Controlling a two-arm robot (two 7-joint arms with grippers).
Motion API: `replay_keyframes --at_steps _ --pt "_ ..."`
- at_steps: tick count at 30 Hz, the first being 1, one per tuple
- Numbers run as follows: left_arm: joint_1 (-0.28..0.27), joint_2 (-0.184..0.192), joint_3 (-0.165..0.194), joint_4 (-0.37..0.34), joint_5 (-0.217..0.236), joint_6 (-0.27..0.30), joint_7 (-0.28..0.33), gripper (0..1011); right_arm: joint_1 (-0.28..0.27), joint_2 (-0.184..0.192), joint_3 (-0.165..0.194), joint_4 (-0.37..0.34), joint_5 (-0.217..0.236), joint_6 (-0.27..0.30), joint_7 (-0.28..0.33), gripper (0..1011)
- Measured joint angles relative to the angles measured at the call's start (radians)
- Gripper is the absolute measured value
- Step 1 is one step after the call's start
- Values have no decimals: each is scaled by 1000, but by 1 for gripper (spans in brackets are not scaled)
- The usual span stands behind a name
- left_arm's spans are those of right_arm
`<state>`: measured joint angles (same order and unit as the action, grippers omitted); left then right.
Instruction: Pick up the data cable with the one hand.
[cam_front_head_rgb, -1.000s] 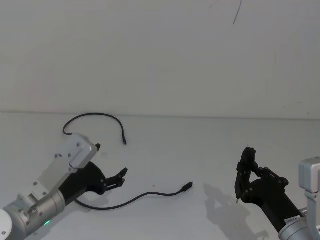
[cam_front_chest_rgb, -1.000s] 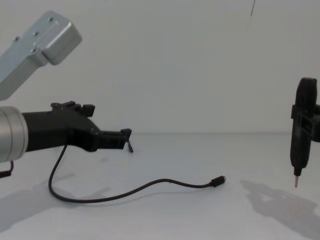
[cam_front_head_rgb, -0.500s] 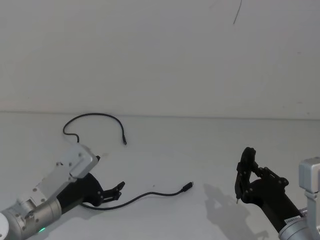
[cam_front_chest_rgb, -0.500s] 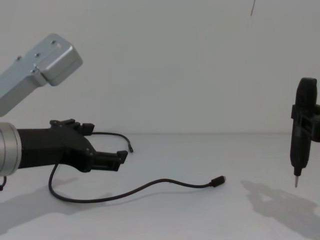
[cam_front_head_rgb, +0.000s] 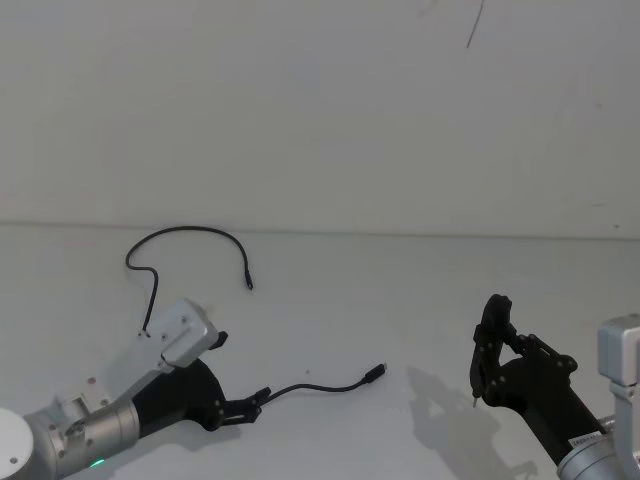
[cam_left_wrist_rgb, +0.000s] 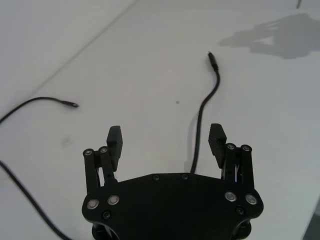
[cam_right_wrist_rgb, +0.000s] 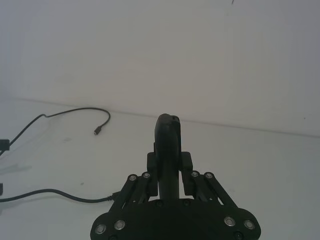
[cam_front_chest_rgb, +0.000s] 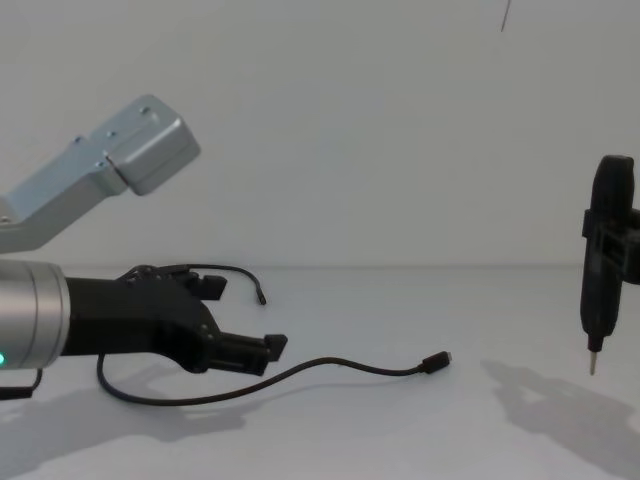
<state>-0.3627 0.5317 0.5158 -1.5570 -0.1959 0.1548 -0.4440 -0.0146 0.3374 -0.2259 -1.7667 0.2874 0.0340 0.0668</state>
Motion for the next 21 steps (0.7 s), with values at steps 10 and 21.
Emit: replay_keyframes --at_steps 10,21 --pt "-30 -26 16 45 -10 9 -56 1001 0 0 0 0 0 0 0 269" --pt "-52 -70 13 103 -51 20 -86 1001 0 0 0 0 0 0 0 269"
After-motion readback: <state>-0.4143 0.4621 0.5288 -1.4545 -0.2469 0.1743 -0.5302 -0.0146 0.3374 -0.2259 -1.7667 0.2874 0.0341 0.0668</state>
